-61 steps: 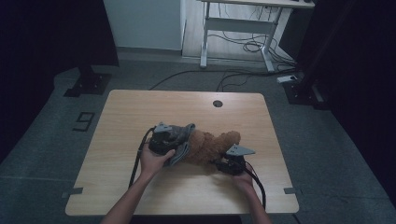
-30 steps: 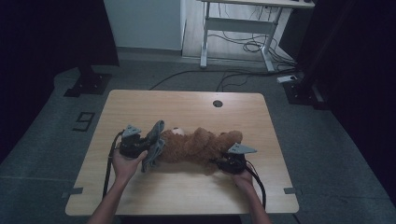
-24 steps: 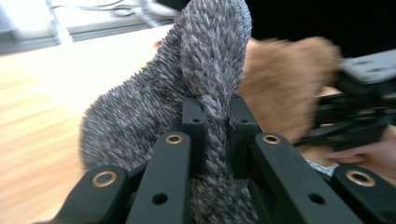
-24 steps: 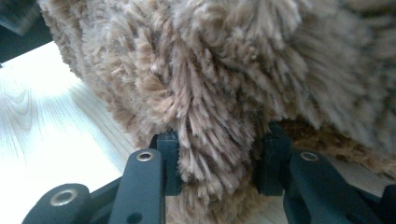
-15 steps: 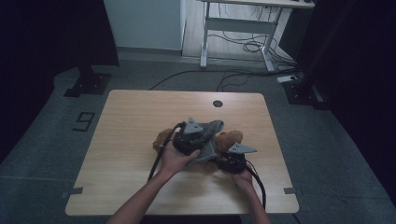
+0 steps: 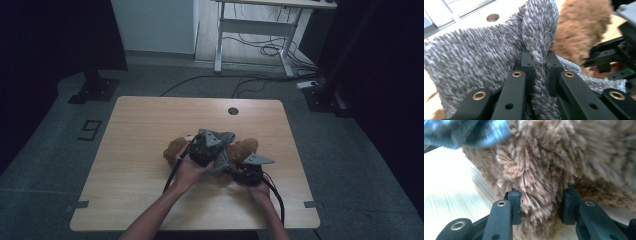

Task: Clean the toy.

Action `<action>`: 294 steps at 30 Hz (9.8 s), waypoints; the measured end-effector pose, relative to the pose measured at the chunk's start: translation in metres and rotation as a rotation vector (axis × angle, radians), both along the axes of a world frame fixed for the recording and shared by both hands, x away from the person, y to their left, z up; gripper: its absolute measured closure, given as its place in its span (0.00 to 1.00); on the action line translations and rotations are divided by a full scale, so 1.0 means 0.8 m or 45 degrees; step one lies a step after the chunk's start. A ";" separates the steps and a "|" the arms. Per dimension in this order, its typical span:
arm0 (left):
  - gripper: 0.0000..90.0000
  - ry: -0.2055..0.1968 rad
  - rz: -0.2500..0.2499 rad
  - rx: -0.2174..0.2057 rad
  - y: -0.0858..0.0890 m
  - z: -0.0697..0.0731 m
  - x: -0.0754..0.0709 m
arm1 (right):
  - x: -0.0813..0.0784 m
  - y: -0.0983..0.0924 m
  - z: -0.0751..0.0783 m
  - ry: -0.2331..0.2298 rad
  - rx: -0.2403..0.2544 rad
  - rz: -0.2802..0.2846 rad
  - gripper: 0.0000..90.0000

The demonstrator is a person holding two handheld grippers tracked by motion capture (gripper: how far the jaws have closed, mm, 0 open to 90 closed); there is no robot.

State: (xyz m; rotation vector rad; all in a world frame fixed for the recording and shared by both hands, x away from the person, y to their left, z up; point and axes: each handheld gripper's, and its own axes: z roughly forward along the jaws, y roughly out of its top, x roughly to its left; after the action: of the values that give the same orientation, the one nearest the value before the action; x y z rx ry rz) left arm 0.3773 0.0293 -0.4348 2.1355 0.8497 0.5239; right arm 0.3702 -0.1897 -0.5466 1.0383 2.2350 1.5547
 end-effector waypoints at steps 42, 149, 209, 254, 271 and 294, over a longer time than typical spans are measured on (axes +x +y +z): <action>0.89 0.001 -0.153 -0.247 -0.010 0.046 -0.020 | 0.003 -0.002 -0.002 0.027 0.027 -0.011 0.68; 0.88 0.244 0.115 -0.385 0.133 -0.037 0.041 | 0.005 -0.036 0.007 -0.006 -0.058 -0.127 0.34; 0.88 0.064 -0.029 -0.211 0.011 -0.036 0.000 | -0.011 -0.018 0.013 0.003 -0.041 -0.078 0.74; 0.88 0.246 0.379 -0.303 0.197 -0.108 0.034 | 0.014 -0.013 0.003 0.022 0.001 -0.088 0.74; 0.87 0.154 0.389 -0.258 0.229 -0.079 -0.014 | 0.004 -0.037 0.021 0.001 0.105 -0.200 0.43; 0.40 0.248 0.458 0.048 0.267 -0.122 -0.070 | -0.019 -0.054 0.026 0.035 0.039 -0.230 0.38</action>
State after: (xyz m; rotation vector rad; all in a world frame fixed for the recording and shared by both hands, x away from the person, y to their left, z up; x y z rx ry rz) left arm 0.3212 0.2431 -0.5324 2.1003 1.3571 0.5188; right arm 0.3548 -0.2332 -0.5258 1.2395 2.0750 1.5104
